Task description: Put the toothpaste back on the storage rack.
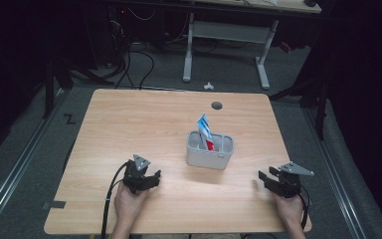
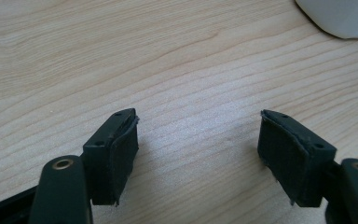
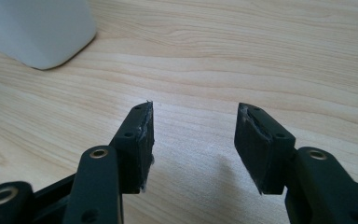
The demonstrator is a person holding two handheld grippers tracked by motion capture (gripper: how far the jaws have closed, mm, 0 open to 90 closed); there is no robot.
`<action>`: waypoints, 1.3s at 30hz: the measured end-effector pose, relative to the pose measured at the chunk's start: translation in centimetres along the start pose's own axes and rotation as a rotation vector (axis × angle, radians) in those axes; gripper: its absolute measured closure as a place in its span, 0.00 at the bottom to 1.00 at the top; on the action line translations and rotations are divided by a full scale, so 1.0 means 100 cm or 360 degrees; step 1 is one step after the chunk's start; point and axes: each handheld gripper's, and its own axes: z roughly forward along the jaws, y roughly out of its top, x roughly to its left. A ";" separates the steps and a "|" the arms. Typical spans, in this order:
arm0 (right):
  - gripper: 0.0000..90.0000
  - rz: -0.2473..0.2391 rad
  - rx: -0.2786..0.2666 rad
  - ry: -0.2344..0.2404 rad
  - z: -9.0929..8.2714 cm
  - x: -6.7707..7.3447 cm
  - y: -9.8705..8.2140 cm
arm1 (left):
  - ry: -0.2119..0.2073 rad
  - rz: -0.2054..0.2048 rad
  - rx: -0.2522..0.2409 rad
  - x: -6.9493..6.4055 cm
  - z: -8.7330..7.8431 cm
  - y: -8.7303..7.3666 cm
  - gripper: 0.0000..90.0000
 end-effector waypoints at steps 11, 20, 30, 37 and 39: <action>0.53 -0.0036 0.0019 -0.0042 0.006 0.003 0.000 | 0.0000 0.0000 0.0000 0.000 0.000 0.000 0.32; 0.52 -0.0027 0.0040 -0.0046 0.011 0.004 -0.001 | 0.0001 0.0001 0.0000 0.000 0.000 0.000 0.32; 0.50 -0.0061 0.0096 -0.0072 0.016 0.007 0.000 | 0.0001 0.0001 0.0001 0.000 0.000 0.000 0.32; 0.47 -0.0036 0.0112 -0.0057 0.017 0.006 0.000 | 0.0001 0.0001 0.0000 0.000 0.000 0.000 0.32; 0.46 -0.0041 0.0115 -0.0055 0.017 0.006 0.000 | 0.0002 0.0000 0.0000 0.000 0.000 0.000 0.32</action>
